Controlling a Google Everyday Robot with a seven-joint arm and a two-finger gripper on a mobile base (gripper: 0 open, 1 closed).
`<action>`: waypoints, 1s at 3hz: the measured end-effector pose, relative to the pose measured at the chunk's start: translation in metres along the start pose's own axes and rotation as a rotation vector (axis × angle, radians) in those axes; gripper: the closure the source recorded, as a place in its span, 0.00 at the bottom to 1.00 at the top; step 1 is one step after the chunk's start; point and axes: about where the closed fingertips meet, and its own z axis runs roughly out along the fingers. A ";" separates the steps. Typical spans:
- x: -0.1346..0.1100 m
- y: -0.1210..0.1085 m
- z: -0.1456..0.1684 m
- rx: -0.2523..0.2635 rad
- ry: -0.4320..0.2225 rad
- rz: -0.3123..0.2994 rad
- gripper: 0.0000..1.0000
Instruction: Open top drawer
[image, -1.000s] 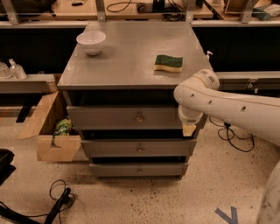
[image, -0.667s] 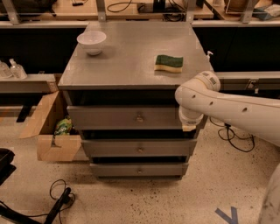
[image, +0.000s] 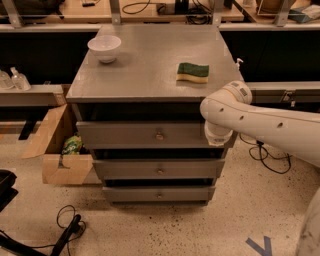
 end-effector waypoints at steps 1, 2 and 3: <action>0.000 0.000 0.000 0.000 0.000 0.000 1.00; 0.000 0.000 0.000 0.000 0.000 0.000 1.00; 0.000 0.000 0.000 0.000 0.000 0.000 1.00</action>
Offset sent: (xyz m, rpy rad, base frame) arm -0.1730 0.0780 0.1653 -0.0168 0.0342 0.0855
